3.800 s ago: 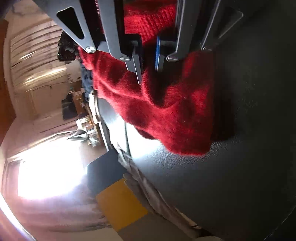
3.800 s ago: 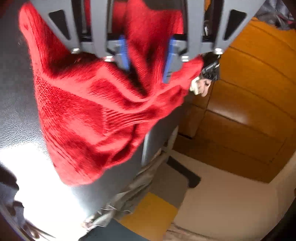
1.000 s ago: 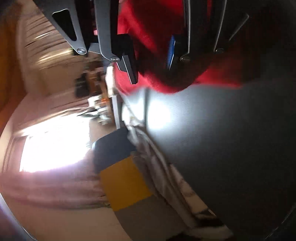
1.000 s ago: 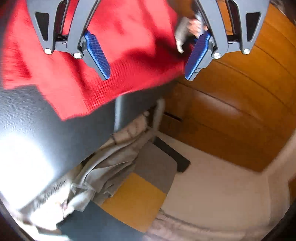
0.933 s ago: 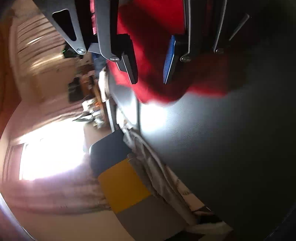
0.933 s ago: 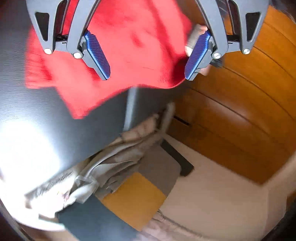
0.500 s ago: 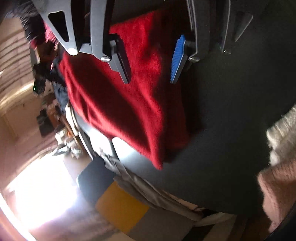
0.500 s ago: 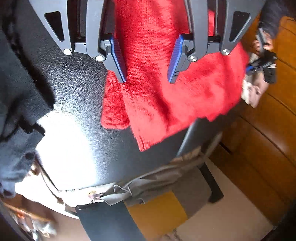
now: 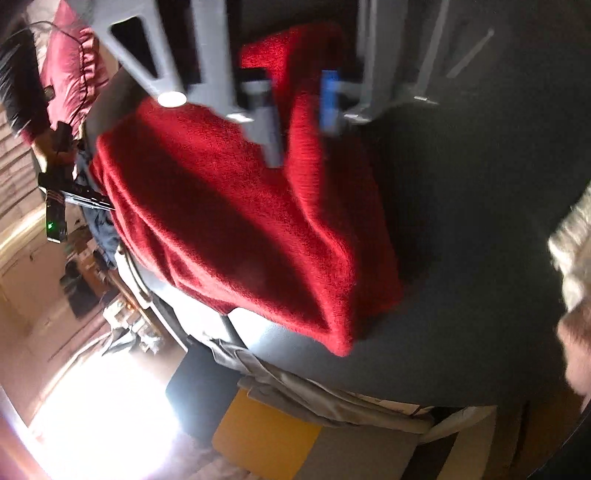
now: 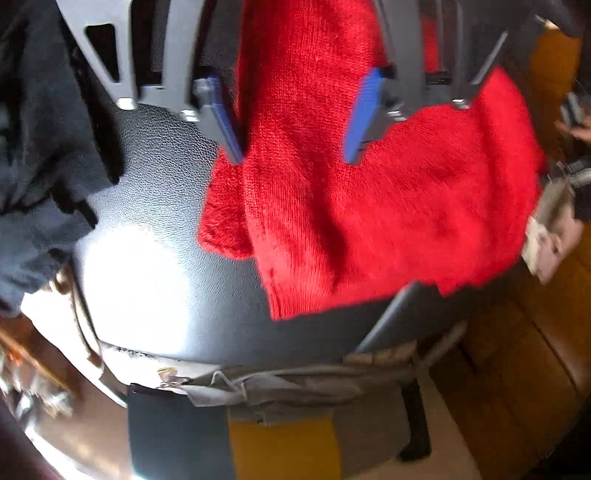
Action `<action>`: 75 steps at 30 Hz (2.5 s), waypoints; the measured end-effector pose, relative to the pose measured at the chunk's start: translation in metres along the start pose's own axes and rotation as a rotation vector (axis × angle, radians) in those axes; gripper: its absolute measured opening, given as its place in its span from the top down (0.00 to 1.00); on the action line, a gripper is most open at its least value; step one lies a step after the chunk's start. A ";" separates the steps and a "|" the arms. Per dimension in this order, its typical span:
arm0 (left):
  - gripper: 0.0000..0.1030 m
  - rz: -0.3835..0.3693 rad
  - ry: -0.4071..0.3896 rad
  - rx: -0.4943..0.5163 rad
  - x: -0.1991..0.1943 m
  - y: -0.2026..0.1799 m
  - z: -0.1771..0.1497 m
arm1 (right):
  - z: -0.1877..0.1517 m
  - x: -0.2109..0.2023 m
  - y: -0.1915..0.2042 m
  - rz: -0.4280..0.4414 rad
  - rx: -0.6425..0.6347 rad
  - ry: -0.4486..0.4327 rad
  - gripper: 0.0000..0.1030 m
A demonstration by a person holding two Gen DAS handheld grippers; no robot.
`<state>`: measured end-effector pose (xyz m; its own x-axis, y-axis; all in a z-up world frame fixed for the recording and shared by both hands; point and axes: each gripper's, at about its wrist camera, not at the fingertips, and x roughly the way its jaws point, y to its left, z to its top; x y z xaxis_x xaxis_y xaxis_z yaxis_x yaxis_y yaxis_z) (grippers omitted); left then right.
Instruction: Fold clothes
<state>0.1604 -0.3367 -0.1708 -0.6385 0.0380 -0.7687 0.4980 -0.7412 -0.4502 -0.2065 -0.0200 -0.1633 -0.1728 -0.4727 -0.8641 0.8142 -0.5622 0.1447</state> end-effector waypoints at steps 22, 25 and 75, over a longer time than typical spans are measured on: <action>0.94 -0.145 0.022 -0.163 -0.036 0.051 -0.026 | -0.091 -0.091 -0.020 0.015 0.109 -0.128 0.58; 0.93 -0.129 0.026 -0.138 -0.034 0.043 -0.022 | -0.064 -0.076 -0.021 0.040 0.111 -0.150 0.29; 0.59 -0.072 0.006 0.032 0.009 0.009 0.064 | -0.042 -0.018 0.061 0.081 0.125 -0.183 0.33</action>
<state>0.1215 -0.3857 -0.1523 -0.6685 0.0959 -0.7375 0.4318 -0.7573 -0.4899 -0.1303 -0.0166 -0.1590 -0.2167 -0.6287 -0.7468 0.7567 -0.5915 0.2784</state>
